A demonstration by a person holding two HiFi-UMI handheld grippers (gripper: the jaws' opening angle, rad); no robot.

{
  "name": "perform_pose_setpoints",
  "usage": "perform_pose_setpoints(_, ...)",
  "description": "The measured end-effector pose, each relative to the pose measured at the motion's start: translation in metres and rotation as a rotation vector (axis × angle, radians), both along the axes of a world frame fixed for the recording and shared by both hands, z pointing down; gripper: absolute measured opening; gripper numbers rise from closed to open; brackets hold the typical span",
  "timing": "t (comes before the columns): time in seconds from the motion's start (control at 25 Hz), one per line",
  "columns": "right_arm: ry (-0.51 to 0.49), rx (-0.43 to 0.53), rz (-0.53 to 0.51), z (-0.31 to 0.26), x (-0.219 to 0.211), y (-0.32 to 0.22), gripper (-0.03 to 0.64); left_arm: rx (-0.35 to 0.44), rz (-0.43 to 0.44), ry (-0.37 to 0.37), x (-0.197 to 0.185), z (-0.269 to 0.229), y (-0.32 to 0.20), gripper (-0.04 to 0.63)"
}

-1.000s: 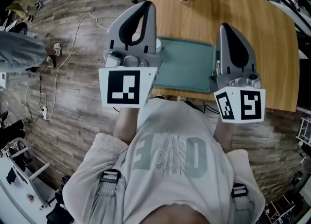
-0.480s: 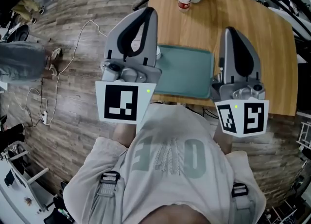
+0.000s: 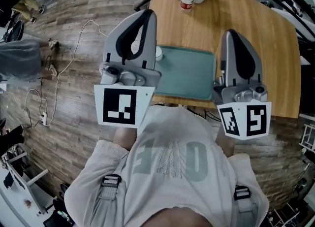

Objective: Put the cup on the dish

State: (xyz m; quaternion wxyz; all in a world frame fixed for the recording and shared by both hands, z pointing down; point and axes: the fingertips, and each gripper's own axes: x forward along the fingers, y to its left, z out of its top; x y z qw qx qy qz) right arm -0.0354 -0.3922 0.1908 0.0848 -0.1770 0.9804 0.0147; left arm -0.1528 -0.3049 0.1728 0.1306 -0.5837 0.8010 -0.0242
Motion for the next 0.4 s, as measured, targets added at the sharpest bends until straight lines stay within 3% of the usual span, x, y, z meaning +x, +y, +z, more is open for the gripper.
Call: perform_pose_setpoints(0.4, 0.022, -0.008, 0.001, 0.0070, 0.0026, -0.0040, 0.018, -0.002, 0.003, -0.010, 0.0041, 0.0003, -0.0014, 0.008)
